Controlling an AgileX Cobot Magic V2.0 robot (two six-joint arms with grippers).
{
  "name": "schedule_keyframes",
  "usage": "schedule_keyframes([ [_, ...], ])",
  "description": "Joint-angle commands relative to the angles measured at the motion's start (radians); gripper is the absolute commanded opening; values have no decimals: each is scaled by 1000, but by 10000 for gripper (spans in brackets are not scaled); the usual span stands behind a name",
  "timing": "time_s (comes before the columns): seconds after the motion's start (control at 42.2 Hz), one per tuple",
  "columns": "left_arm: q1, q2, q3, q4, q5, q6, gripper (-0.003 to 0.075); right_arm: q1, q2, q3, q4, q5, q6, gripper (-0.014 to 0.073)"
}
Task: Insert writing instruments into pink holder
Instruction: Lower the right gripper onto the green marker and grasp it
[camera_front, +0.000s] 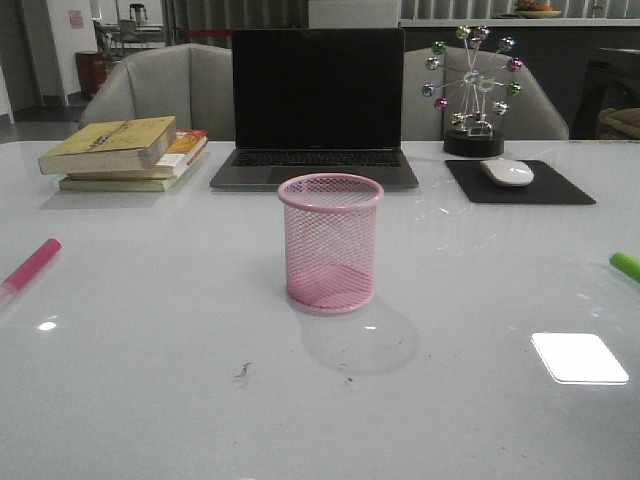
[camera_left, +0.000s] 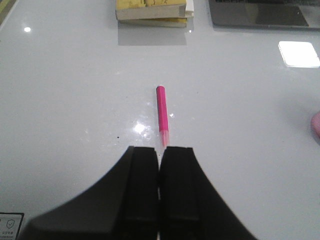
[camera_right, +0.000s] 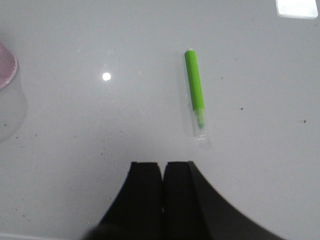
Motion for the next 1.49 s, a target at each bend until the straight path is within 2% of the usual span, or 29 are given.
schedule_keyframes([
  [0.0,-16,23,-29,-6,-82,22,195,0,61,-37,-12,-64,-8,302],
  [0.024,-23,27,-29,-6,-86,33,246,0,76,-37,-12,-67,-8,354],
  [0.095,-55,33,-29,-6,-97,37,380,-2,128,-42,-12,-74,0,439],
  [0.166,-96,34,-29,-6,-105,37,471,-19,184,-55,-12,-81,18,448],
  [0.213,-139,34,-29,-6,-105,37,504,-40,229,-71,-11,-88,23,447],
  [0.426,-274,34,-29,-6,-101,37,506,-98,440,-205,-4,-94,23,447],
  [0.592,-325,34,-29,-6,-101,37,506,-98,622,-343,-4,-85,22,447],
  [0.97,-327,34,-29,-6,-101,37,506,-98,966,-653,-4,49,11,447],
  [1.467,-327,34,-29,-10,-101,37,506,-98,1140,-819,-4,83,8,447],
])
